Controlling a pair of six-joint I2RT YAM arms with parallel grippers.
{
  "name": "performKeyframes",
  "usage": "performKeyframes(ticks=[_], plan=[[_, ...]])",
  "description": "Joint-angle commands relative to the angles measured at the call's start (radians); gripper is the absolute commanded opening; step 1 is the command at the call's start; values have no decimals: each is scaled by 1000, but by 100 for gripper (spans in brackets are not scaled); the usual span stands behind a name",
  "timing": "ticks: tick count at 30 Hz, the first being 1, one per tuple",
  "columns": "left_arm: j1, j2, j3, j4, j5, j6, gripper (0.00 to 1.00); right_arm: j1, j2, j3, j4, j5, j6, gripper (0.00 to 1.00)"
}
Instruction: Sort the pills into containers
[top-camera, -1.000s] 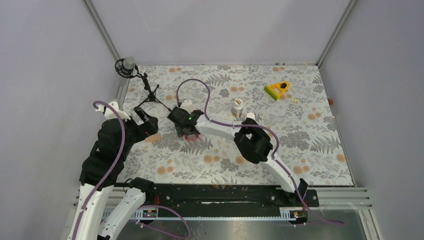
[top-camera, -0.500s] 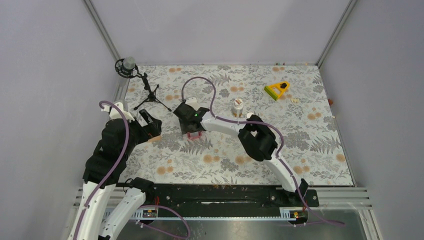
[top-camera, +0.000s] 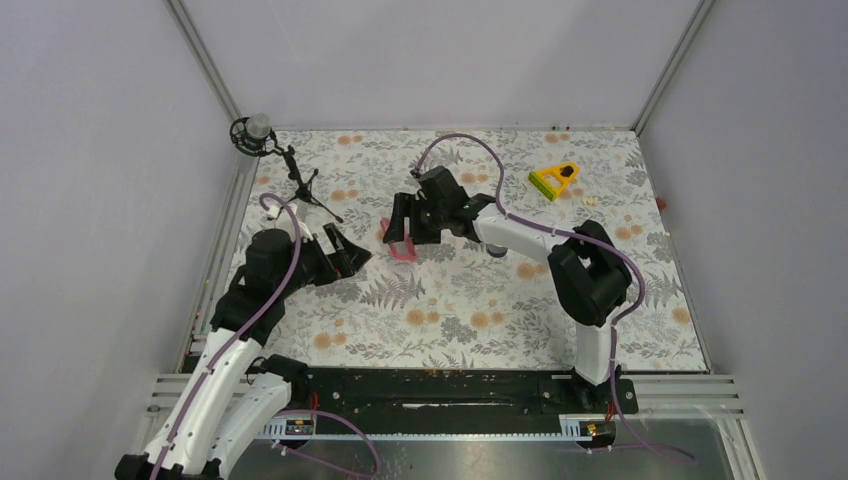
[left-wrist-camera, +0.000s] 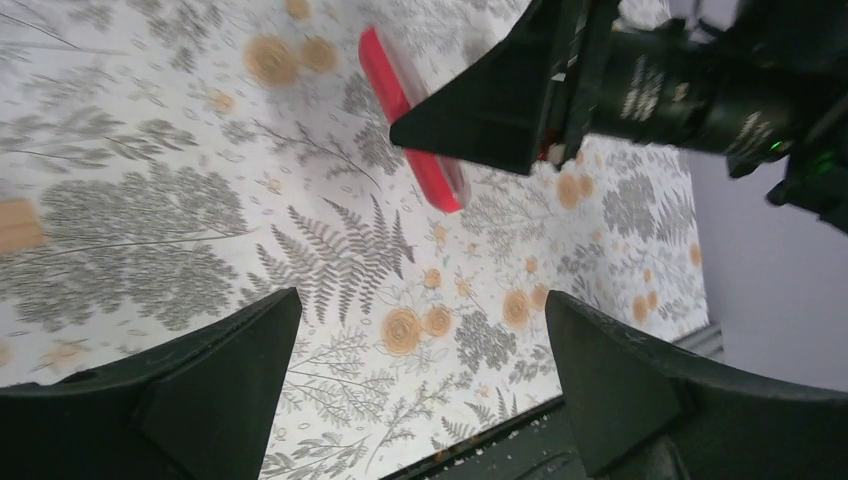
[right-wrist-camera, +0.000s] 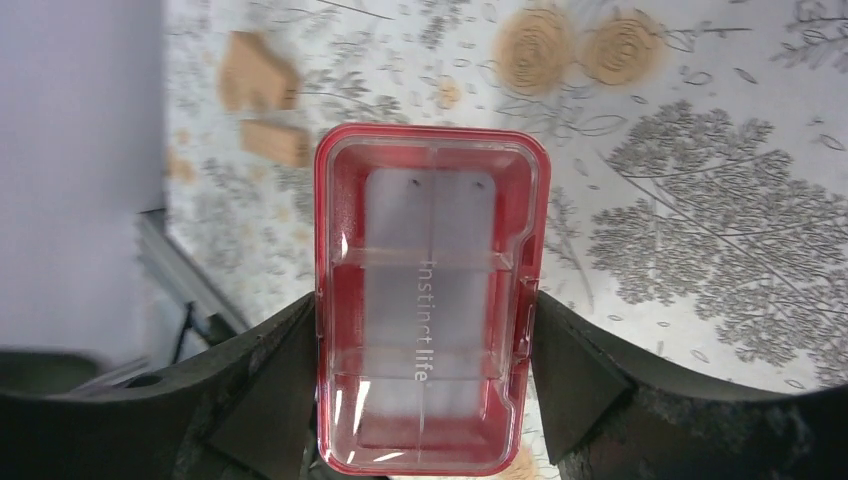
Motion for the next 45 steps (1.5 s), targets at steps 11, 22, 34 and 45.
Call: performKeyframes(ticks=[11, 22, 34, 45], plan=[[10, -23, -74, 385, 8, -193, 95, -70, -214, -126, 337, -465, 205, 50], [50, 219, 48, 585, 151, -289, 94, -117, -288, -149, 367, -522, 158, 51], [50, 283, 4, 910, 253, -494, 95, -141, -310, -138, 639, -584, 500, 50], [51, 340, 0, 994, 273, -588, 91, -141, -339, -151, 731, -596, 611, 50]])
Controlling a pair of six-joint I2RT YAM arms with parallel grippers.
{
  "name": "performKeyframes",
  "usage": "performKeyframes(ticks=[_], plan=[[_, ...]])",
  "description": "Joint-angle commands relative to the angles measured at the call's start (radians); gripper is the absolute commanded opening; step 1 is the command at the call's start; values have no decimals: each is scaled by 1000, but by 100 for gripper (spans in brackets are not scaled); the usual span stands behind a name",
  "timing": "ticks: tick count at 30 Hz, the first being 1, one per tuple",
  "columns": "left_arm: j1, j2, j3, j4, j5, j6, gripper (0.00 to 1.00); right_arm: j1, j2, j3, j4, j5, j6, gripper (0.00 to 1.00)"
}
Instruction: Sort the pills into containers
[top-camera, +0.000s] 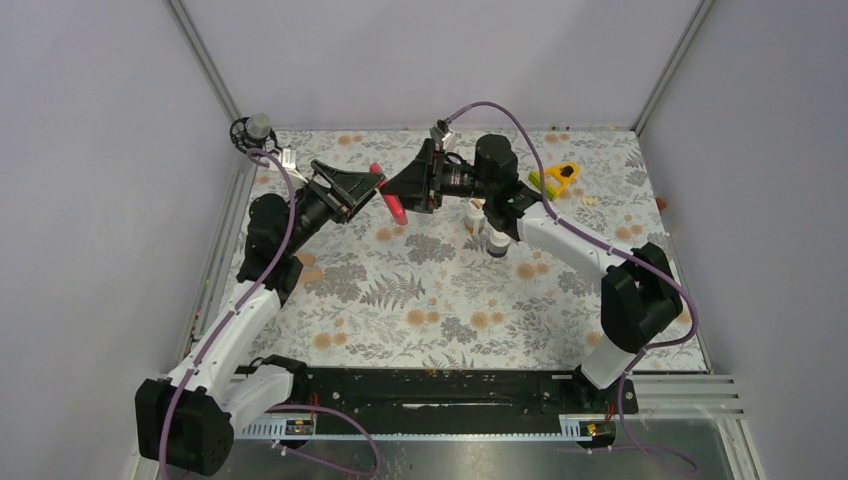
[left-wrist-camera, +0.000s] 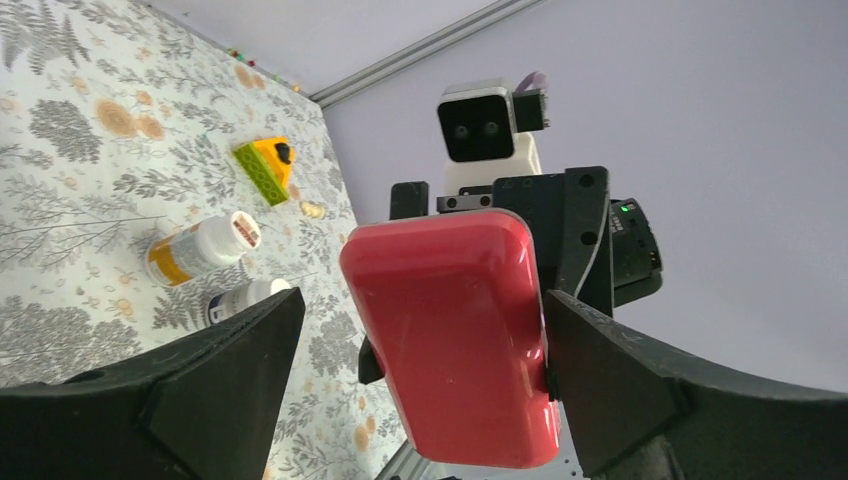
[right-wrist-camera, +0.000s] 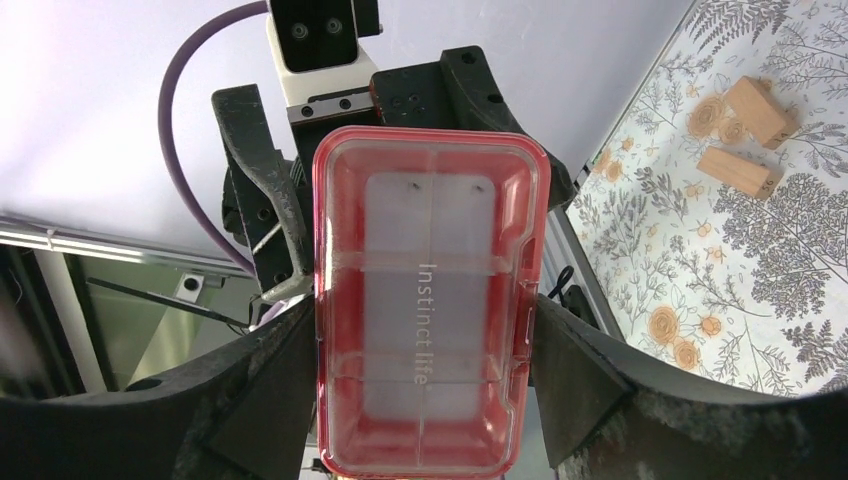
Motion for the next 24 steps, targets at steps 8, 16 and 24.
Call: performKeyframes(ticks=[8, 16, 24], plan=[[2, 65, -27, 269, 71, -148, 74, -8, -61, -24, 113, -43, 70, 50], [-14, 104, -45, 339, 99, -175, 71, -8, -42, -17, 137, -47, 101, 50], [-17, 138, -34, 364, 128, -175, 82, -8, -38, -24, 121, -55, 94, 49]])
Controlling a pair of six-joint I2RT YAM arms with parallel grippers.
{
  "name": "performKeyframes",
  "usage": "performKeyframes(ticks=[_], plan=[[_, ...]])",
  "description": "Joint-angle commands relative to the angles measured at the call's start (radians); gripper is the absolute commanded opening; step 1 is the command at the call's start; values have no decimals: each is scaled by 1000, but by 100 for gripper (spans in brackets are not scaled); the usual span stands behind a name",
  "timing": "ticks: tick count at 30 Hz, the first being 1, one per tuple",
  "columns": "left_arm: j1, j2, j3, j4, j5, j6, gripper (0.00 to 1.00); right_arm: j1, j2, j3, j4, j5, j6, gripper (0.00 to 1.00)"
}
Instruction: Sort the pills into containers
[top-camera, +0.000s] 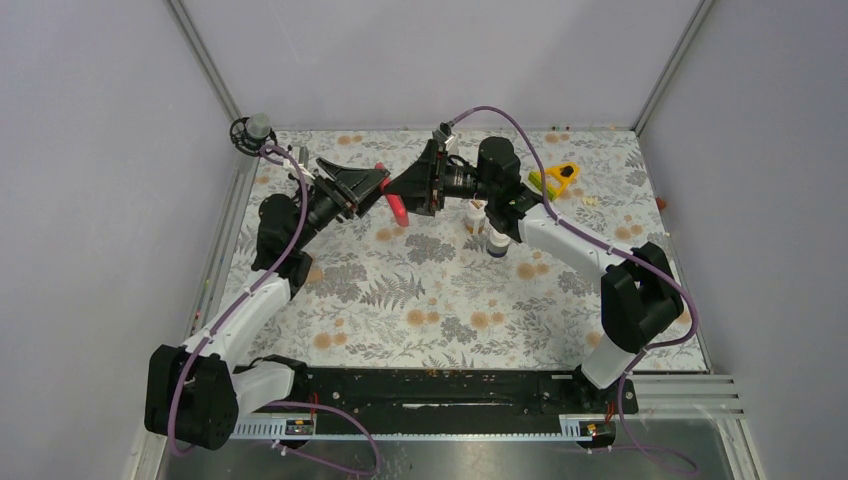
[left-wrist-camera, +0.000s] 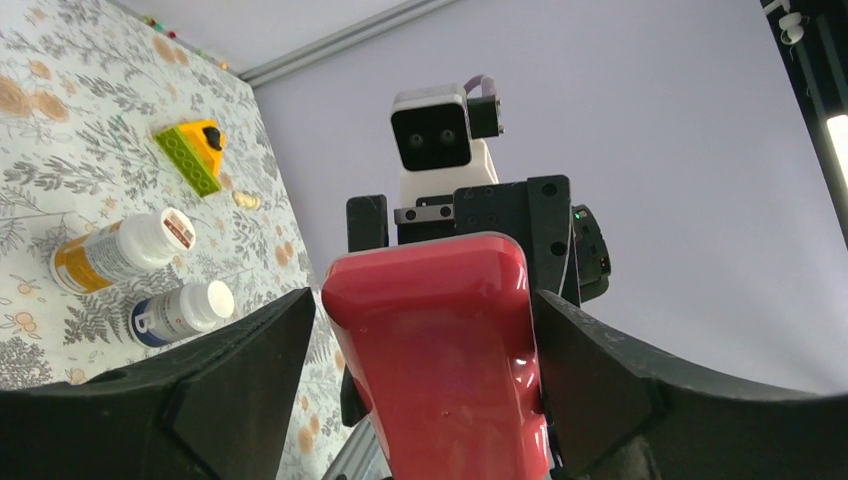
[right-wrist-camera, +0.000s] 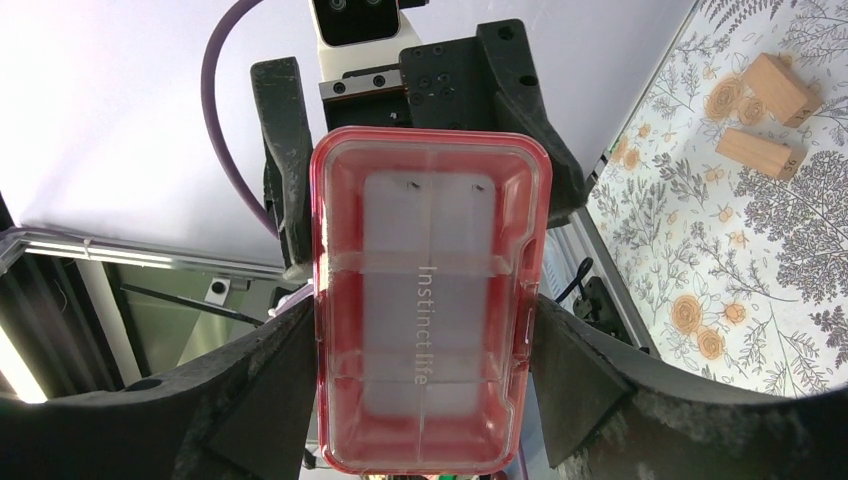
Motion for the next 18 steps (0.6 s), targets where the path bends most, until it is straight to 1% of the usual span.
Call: performKeyframes(ticks=[1, 3, 5, 7, 8, 10, 12, 14, 16, 18], plan=[[-12, 13, 12, 81, 67, 1, 84, 0, -32, 7, 68, -36, 14, 50], [-13, 17, 14, 81, 72, 7, 85, 1, -31, 7, 61, -36, 7, 50], [-12, 21, 14, 81, 78, 11, 84, 0, -32, 4, 53, -33, 0, 50], [-12, 18, 11, 83, 73, 10, 80, 1, -33, 2, 40, -34, -12, 49], [-12, 17, 9, 83, 71, 10, 76, 1, -34, 0, 32, -35, -20, 49], [-13, 17, 6, 91, 66, 9, 62, 0, -37, -8, 17, -35, -36, 50], [-13, 18, 6, 97, 66, 8, 49, 1, -45, -15, 1, -31, -58, 54], [-13, 19, 3, 108, 68, 8, 30, 1, -62, -25, -13, -15, -85, 62], [-11, 20, 0, 120, 75, 9, 16, 1, -75, -13, -62, 1, -126, 73], [-12, 19, -7, 123, 78, 7, 9, 0, -80, 6, -104, 9, -158, 83]])
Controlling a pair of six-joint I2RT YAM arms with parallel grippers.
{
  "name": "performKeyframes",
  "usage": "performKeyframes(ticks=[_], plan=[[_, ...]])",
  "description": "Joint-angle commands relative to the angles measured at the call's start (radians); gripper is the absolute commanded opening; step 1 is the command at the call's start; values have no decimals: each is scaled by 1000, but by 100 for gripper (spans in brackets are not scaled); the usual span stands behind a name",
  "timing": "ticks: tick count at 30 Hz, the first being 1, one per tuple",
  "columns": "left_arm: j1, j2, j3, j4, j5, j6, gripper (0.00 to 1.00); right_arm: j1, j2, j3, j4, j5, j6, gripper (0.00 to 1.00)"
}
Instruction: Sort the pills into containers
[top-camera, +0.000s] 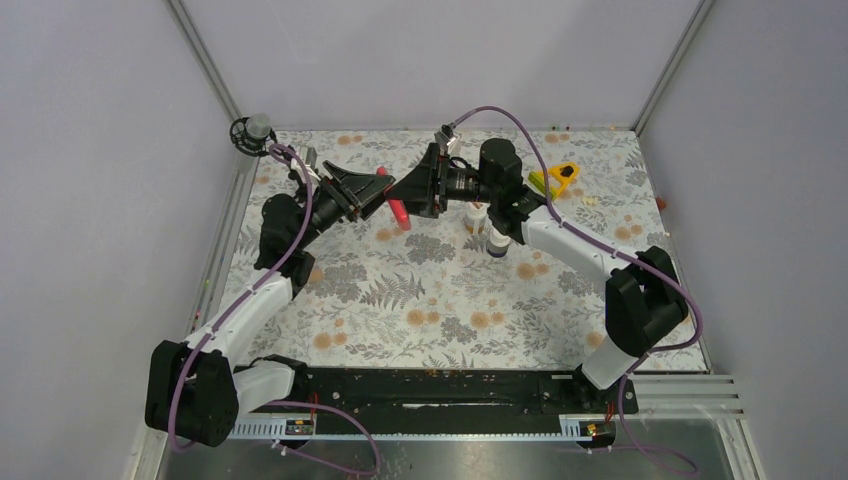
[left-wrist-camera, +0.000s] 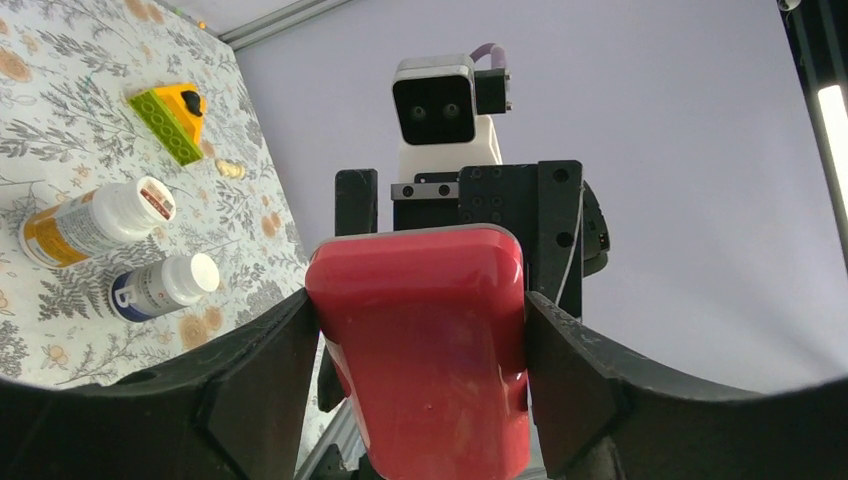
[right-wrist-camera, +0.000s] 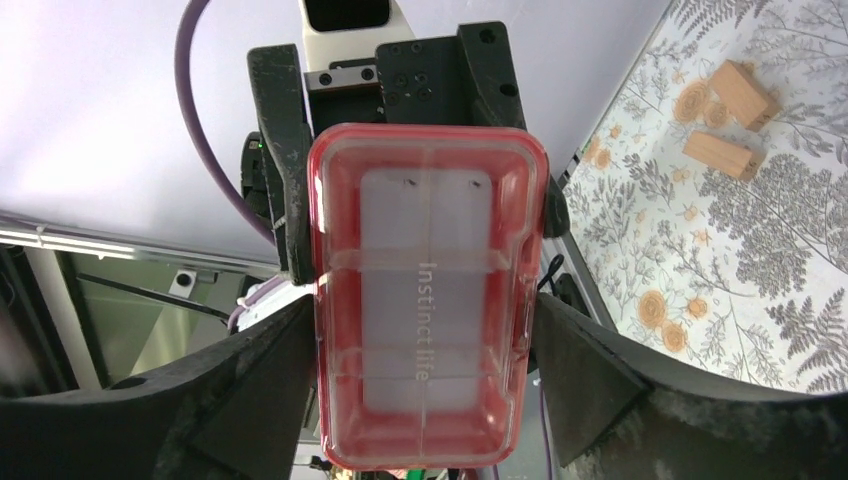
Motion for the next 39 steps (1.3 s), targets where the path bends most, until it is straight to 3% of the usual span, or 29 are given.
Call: performKeyframes(ticks=[1, 4, 11, 21, 25, 27, 33, 39], plan=[[-2, -4, -7, 106, 14, 30, 5, 1, -65, 28, -75, 13, -92, 90], [-2, -8, -13, 118, 11, 25, 0, 2, -73, 21, -59, 24, -80, 99], [-2, -24, -12, 115, -6, 32, 0, 1, -95, -41, -6, 51, -44, 99], [-2, -23, -31, 156, 3, 15, 0, -1, -68, -45, 91, 52, 43, 72], [-2, -27, -54, 196, 0, -4, 0, -4, -82, -61, 106, 69, 49, 89], [-1, -28, -60, 205, -4, -8, 0, -5, -90, -64, 85, 79, 34, 89], [-1, -37, -63, 216, -18, -16, 0, -7, -72, -59, 108, 67, 73, 62], [-2, -41, -79, 241, -23, -32, 0, -8, -76, -65, 110, 73, 91, 46]])
